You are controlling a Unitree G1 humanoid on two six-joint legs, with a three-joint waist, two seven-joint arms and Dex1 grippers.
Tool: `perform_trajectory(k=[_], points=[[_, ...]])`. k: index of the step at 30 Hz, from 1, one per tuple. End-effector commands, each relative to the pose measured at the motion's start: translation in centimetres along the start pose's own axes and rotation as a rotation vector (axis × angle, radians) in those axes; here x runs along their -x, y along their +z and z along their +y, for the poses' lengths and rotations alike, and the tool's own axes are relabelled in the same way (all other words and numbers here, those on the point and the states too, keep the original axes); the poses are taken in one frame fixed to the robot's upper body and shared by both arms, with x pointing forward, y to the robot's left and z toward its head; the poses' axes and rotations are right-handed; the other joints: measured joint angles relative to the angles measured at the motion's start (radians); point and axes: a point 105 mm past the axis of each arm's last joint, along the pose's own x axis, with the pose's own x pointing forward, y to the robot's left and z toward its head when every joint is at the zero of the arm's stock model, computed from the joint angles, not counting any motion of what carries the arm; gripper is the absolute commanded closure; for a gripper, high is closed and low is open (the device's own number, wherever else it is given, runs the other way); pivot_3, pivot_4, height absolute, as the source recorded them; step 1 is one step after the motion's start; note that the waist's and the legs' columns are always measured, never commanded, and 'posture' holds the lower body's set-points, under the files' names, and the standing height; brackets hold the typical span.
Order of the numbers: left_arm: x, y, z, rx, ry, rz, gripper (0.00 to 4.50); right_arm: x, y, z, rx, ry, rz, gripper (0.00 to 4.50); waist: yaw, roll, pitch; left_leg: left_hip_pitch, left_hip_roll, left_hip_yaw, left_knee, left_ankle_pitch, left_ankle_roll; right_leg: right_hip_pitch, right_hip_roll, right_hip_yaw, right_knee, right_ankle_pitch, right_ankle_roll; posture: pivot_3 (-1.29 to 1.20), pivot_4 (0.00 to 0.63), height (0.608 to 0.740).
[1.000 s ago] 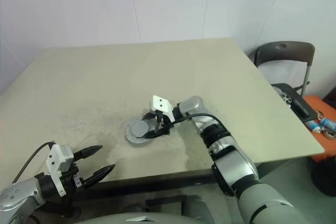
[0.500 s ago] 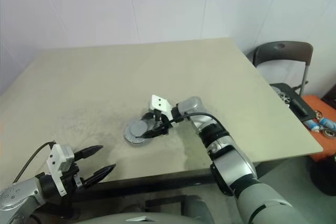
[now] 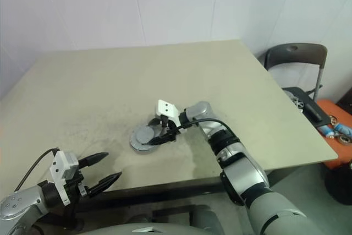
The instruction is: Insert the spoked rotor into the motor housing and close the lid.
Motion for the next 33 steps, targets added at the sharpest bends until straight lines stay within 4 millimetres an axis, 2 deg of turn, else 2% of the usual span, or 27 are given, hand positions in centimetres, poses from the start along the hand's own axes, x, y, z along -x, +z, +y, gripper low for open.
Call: perform_trajectory(k=[1,7,19,33], points=[[0.2,0.8,0.0,-0.04,-0.01,-0.013,0.0,-0.5,-3.7,0.6,-0.051,0.001,0.155,0.97,0.0,0.0,0.0,0.0,0.0,0.0,0.0,0.0,0.0,0.0,0.0,0.0,0.0,0.0,0.0,0.0,0.0,0.74],[0.2,0.7,-0.1,-0.041,-0.016,-0.009,0.0,-1.0,-3.7,1.1,-0.057,0.018,0.152,0.97,0.0,0.002,-0.002,0.002,0.0,0.0,0.0,0.0,0.0,0.002,0.0,0.0,0.0,0.0,0.0,0.0,0.0,0.74],[-0.2,1.1,0.2,-0.071,-0.017,-0.013,0.0,-0.7,-4.6,1.4,-0.095,0.05,0.207,0.97,0.0,0.002,-0.004,0.003,0.0,0.0,0.0,0.0,0.0,0.002,0.0,0.0,0.0,0.0,0.0,0.0,0.0,0.74],[-2.7,2.0,1.1,-0.141,-0.005,-0.034,0.0,-0.5,-4.3,1.0,-0.07,0.035,0.234,0.97,0.001,0.003,-0.005,0.003,0.0,0.0,0.0,0.0,0.0,0.003,0.0,0.0,0.0,0.0,0.0,0.0,0.0,0.74]])
